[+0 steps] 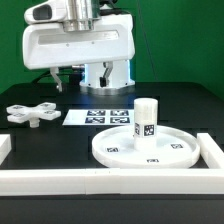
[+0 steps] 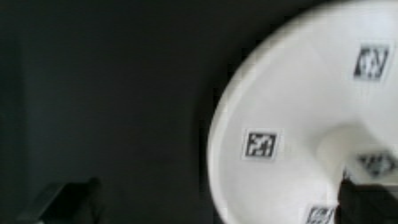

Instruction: Assemble round table

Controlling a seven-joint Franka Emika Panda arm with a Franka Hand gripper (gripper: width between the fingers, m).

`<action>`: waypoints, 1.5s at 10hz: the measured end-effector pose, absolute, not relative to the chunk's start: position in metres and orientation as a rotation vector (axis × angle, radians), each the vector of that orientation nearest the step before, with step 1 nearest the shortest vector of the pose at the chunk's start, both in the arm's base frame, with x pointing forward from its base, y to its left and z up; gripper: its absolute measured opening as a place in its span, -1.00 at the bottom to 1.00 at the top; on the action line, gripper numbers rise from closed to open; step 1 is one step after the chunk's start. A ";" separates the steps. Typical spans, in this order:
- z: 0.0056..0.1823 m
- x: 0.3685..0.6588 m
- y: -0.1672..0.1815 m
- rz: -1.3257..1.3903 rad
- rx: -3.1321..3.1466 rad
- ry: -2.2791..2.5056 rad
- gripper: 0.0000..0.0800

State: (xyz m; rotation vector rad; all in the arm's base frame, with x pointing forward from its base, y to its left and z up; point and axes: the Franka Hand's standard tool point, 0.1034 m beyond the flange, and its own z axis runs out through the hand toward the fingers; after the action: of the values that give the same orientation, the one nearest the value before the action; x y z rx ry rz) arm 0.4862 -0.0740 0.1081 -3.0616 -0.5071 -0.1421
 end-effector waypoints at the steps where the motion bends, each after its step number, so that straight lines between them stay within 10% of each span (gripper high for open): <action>1: 0.106 0.481 -0.076 -0.107 -3.046 -0.588 0.62; 10: 0.096 0.407 -0.187 -0.100 -2.969 -0.981 0.62; 15: 0.084 0.403 -0.194 -0.095 -3.059 -0.717 0.62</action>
Offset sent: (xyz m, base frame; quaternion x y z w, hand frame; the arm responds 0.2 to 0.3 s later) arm 0.0000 0.0000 0.0000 0.0000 0.0000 -0.1938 0.9810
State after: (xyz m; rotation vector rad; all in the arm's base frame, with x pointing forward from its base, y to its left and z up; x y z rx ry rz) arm 0.4033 -0.1937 0.0844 -3.0591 -0.7168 -0.0951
